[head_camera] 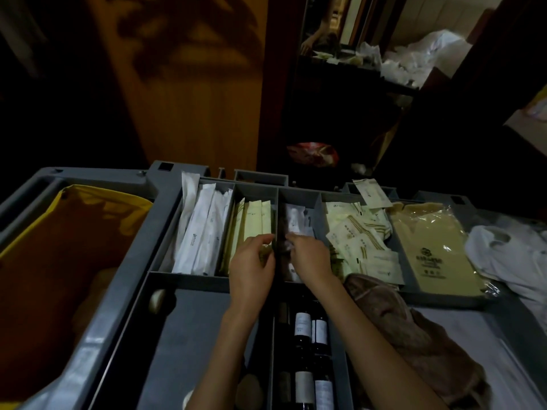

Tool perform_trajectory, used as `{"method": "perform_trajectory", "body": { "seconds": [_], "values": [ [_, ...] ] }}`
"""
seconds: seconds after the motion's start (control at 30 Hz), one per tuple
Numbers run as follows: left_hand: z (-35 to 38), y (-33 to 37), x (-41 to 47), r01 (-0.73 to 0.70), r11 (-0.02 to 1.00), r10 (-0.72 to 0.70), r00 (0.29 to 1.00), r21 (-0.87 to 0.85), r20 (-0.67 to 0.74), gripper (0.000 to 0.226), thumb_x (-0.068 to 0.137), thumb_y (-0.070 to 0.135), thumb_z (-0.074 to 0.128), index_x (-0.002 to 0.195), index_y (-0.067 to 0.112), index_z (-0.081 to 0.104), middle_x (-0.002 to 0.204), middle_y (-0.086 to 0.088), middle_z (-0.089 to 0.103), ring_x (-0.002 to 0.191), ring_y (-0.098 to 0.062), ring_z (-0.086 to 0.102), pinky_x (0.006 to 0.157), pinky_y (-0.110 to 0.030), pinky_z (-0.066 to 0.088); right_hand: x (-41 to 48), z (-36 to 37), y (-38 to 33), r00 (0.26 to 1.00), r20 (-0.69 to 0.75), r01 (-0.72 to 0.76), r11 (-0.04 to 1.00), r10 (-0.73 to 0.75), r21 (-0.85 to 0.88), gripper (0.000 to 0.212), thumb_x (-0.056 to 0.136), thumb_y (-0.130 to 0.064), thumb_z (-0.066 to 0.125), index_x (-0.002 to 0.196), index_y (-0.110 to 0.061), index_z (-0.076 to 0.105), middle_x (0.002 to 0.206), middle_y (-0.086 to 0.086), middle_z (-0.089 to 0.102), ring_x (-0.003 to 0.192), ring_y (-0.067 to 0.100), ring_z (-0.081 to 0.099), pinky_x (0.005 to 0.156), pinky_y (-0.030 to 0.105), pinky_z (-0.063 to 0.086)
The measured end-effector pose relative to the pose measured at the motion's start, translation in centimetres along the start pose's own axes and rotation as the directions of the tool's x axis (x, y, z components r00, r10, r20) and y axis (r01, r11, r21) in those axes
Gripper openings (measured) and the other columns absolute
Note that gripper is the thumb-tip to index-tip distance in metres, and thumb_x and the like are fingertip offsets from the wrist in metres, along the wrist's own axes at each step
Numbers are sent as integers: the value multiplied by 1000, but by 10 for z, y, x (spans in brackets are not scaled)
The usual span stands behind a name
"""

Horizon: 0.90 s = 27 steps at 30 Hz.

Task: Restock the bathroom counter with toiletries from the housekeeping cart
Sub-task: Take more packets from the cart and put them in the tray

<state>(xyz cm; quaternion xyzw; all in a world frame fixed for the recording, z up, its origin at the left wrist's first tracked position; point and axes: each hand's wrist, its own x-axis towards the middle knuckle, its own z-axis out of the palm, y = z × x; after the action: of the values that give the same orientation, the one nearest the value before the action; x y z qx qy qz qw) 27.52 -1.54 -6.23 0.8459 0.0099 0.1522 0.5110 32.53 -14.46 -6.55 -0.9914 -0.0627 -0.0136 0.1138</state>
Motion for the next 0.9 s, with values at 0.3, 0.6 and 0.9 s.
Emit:
{"method": "perform_trajectory", "body": {
  "seconds": [0.3,0.6,0.9],
  "values": [
    [0,2,-1,26,999,-26,1000,19,15,35,90,7,60,123,18,62,118,1,64,103,-9,59,86,-21,48,-14,1,9,991,-131,11,956,28,293,24,91,-7,54,99,-16,74,93,10,73,86,27,65,70,34,49],
    [1,6,0,74,996,-74,997,-55,15,38,91,2,54,125,17,59,117,2,63,102,-10,60,86,-26,52,-45,-13,16,975,-149,-5,681,167,732,16,93,-9,58,88,-21,67,89,-3,69,85,15,66,75,33,56],
    [-4,15,3,395,744,-365,916,-538,168,25,98,19,51,116,10,65,99,-2,73,94,-15,69,81,-29,55,-67,-49,7,917,-343,179,559,202,810,31,91,-1,57,85,-31,62,83,-16,67,85,6,65,75,25,54]
  ]
}}
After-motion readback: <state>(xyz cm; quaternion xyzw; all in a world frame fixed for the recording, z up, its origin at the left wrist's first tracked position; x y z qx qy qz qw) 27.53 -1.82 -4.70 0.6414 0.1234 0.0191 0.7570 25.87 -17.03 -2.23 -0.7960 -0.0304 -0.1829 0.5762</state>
